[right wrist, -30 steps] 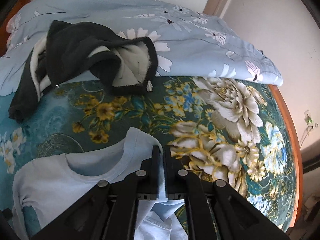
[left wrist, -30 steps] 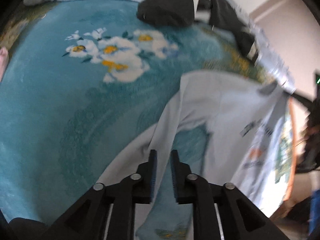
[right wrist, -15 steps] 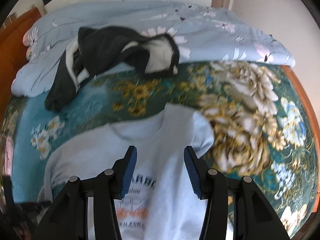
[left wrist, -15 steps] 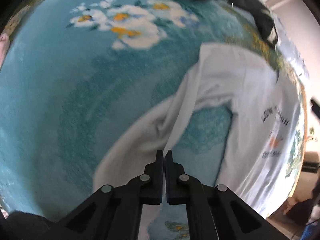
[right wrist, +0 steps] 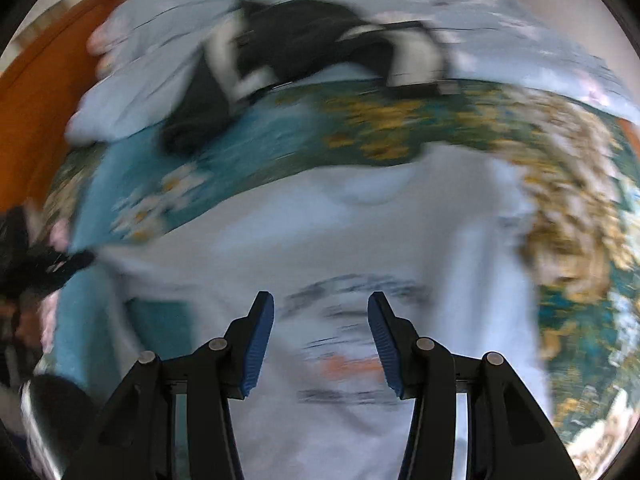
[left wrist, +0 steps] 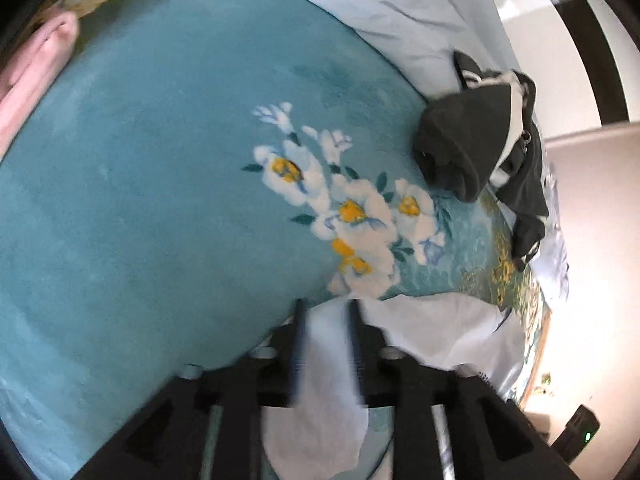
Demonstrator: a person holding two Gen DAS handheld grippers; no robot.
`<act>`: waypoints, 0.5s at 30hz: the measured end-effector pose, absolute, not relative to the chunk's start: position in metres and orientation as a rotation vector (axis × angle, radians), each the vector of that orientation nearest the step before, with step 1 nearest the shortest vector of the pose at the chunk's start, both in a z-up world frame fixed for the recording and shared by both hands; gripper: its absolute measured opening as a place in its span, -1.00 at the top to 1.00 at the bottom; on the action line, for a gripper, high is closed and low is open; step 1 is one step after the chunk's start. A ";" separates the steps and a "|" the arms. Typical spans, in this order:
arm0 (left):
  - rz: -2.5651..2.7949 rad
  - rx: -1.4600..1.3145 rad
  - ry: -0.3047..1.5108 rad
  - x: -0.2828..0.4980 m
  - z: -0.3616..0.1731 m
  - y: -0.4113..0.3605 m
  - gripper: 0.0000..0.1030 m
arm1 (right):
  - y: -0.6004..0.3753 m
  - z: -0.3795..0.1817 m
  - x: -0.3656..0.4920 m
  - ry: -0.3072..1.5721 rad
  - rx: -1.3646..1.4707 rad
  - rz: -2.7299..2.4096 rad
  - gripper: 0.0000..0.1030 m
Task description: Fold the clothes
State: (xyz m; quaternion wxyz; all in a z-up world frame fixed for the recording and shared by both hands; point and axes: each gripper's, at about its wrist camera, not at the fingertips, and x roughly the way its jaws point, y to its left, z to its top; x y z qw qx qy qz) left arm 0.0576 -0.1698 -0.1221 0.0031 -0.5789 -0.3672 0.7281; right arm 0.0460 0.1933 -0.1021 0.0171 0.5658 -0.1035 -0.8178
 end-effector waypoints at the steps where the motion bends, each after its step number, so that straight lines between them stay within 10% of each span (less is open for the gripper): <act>1: 2.287 -1.763 -1.188 0.065 -0.118 -0.173 0.20 | 0.177 -0.104 0.045 -0.305 1.734 -2.495 0.03; 15: 2.447 -1.338 -1.517 0.155 -0.087 -0.215 -0.05 | -0.003 -0.190 0.045 0.044 1.914 -1.970 0.12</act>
